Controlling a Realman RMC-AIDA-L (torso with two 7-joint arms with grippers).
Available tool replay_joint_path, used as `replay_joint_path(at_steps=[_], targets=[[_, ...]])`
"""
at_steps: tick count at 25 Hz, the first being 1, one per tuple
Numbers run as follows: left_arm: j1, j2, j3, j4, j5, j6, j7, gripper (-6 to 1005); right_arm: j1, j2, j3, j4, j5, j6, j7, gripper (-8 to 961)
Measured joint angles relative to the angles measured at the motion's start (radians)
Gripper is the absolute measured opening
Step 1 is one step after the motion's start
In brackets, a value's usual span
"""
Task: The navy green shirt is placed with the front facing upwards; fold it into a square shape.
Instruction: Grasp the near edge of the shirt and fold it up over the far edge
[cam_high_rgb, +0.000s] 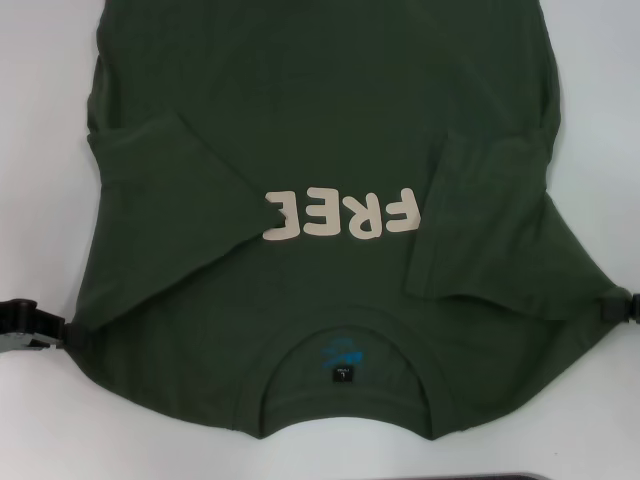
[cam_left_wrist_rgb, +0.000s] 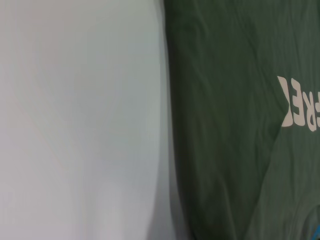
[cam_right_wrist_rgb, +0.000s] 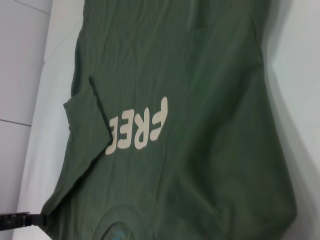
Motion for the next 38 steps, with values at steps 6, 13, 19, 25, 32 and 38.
replay_joint_path(at_steps=[6,13,19,25,32,38], targets=[[-0.007,0.009,0.003,0.012,0.024,0.032,0.014,27,-0.05,0.009,0.005,0.0,0.001,-0.008,-0.026,71],[-0.011,0.014,0.002,0.021,0.06,0.045,0.028,27,-0.114,0.007,0.067,0.0,0.001,-0.027,-0.062,78],[-0.011,0.016,-0.002,0.034,0.095,0.056,0.034,28,-0.138,-0.008,0.091,-0.004,0.0,-0.039,-0.074,84],[-0.001,0.014,-0.006,0.035,0.105,0.058,0.036,30,-0.147,-0.011,0.098,-0.007,-0.003,-0.044,-0.076,90],[-0.002,0.012,0.001,0.035,0.105,0.067,0.038,32,-0.14,-0.011,0.096,-0.002,-0.002,-0.057,-0.086,97],[-0.027,0.009,0.003,0.022,0.098,0.086,0.056,34,-0.107,-0.002,0.093,-0.001,-0.001,-0.091,-0.099,103]])
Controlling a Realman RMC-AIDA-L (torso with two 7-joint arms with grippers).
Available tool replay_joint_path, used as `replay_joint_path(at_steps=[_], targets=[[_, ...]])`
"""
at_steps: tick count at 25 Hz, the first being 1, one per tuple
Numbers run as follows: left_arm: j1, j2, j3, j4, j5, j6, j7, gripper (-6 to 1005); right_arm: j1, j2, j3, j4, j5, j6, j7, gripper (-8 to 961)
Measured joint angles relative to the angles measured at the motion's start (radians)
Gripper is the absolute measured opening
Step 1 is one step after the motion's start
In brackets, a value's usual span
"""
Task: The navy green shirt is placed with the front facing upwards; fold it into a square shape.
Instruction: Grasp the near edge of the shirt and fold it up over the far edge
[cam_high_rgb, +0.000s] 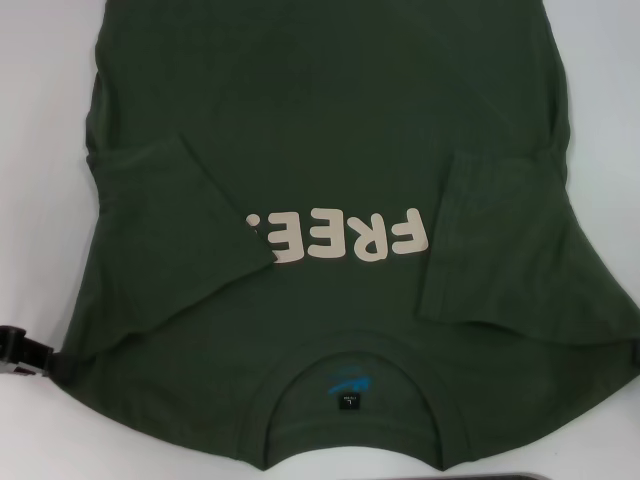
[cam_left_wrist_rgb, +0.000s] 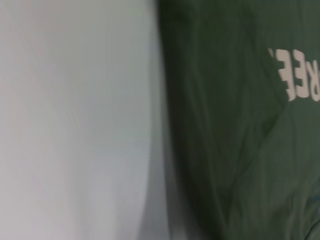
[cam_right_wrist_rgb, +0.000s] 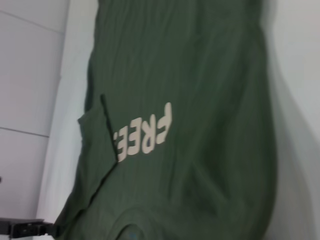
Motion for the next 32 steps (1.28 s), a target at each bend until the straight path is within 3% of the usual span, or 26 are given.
replay_joint_path(at_steps=[10,16,22,32], targets=[[-0.032,-0.002,-0.004,-0.019,-0.028,0.003,0.007,38,0.034,-0.002,0.005,0.001,0.001,-0.007,-0.002,113],[-0.045,-0.002,-0.007,-0.021,-0.157,0.011,0.007,40,0.075,-0.009,0.008,0.0,0.027,-0.003,0.001,119],[-0.084,0.005,-0.009,-0.047,-0.319,-0.024,0.0,42,0.17,-0.01,0.001,0.0,0.035,0.021,0.021,125],[-0.204,0.007,-0.004,-0.11,-0.394,-0.168,-0.006,45,0.317,-0.021,-0.038,0.0,0.037,0.138,0.088,134]])
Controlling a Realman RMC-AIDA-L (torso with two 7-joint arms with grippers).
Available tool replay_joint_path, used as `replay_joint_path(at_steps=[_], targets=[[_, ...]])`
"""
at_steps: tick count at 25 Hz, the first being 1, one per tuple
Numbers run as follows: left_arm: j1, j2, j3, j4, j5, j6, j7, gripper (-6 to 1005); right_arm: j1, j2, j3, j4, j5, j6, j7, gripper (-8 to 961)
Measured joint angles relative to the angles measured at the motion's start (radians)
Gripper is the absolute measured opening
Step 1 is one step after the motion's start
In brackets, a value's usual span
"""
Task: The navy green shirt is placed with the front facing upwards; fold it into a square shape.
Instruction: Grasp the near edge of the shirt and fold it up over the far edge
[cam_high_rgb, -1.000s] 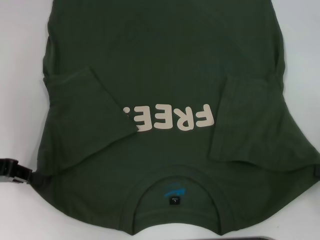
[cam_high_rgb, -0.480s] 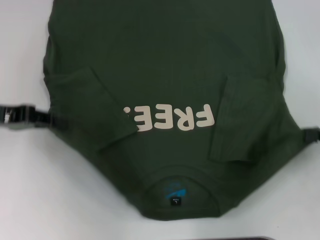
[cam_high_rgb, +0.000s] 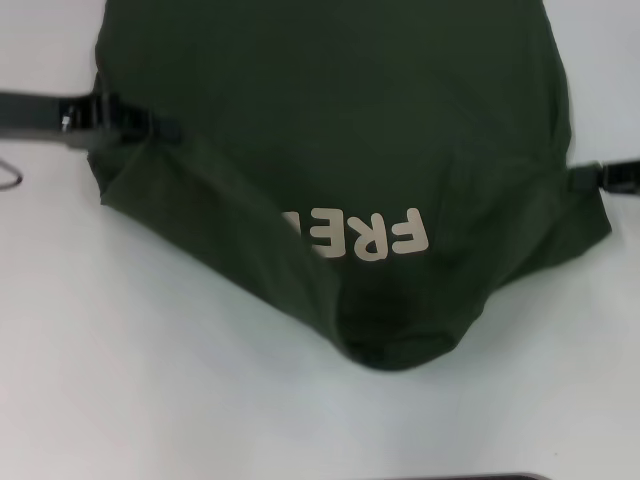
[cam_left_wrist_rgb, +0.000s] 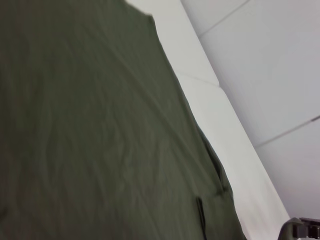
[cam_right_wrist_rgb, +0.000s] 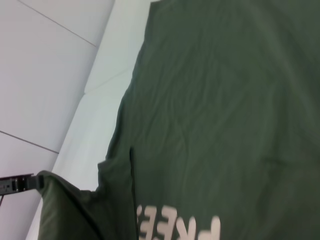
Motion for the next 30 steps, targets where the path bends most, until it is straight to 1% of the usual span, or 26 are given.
replay_joint_path(at_steps=[5,10,16,22,27,30], targets=[[-0.066,-0.002,0.003,-0.014,-0.003,-0.085,0.01,47,0.07,0.003,-0.016,0.0,0.002,0.072,0.016,139],[-0.108,-0.009,0.014,-0.02,-0.026,-0.183,0.019,48,0.129,0.011,-0.04,0.0,0.004,0.152,0.024,144],[-0.153,-0.009,0.015,-0.054,-0.04,-0.287,0.038,50,0.182,0.019,-0.063,0.0,0.015,0.246,0.025,150],[-0.179,-0.016,0.016,-0.056,-0.053,-0.382,0.04,52,0.2,0.022,-0.107,0.0,0.07,0.349,0.026,156],[-0.185,-0.024,0.019,-0.056,-0.065,-0.451,0.042,54,0.204,0.022,-0.168,0.0,0.127,0.425,0.035,161],[-0.185,-0.025,0.032,-0.057,-0.078,-0.495,0.044,55,0.213,0.022,-0.184,0.0,0.137,0.46,0.037,164]])
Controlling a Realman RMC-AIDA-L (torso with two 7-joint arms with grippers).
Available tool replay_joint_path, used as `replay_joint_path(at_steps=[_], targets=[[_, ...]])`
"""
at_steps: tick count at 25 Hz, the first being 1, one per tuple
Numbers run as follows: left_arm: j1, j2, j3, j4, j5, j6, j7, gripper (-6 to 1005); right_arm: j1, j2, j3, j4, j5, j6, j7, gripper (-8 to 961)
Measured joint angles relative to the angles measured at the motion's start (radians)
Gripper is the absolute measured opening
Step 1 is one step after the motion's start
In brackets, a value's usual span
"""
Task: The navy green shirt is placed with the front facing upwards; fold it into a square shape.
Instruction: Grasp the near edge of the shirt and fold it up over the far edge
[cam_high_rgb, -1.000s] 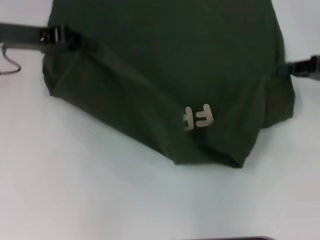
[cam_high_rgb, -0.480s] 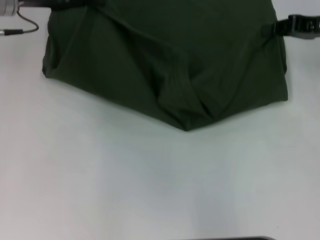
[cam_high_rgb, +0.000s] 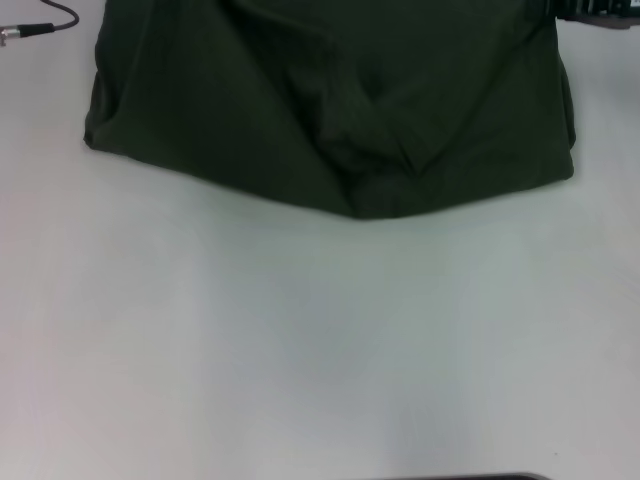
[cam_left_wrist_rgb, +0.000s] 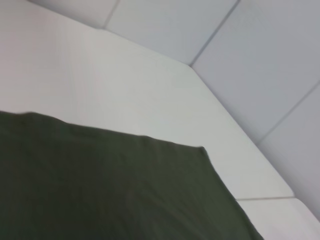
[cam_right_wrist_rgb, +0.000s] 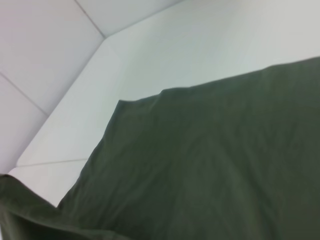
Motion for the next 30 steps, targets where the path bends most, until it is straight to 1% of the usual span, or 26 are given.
replay_joint_path(at_steps=[6,11,18,28,30], targets=[[-0.003,-0.001,0.007,-0.001,-0.011,-0.056,0.001,57,0.025,0.001,-0.013,0.0,0.001,0.052,0.001,170],[-0.003,-0.007,0.007,-0.002,-0.031,-0.093,0.007,58,0.04,0.003,-0.039,0.001,0.002,0.101,0.001,175],[-0.007,-0.016,0.046,-0.033,-0.032,-0.165,0.01,61,0.053,0.004,-0.074,0.05,0.003,0.156,0.001,182],[-0.008,-0.051,0.055,-0.038,-0.032,-0.222,0.026,64,0.054,0.004,-0.087,0.105,0.004,0.227,-0.002,192],[-0.007,-0.059,0.057,-0.038,-0.032,-0.231,0.029,65,0.054,0.007,-0.087,0.114,0.004,0.237,-0.005,194]])
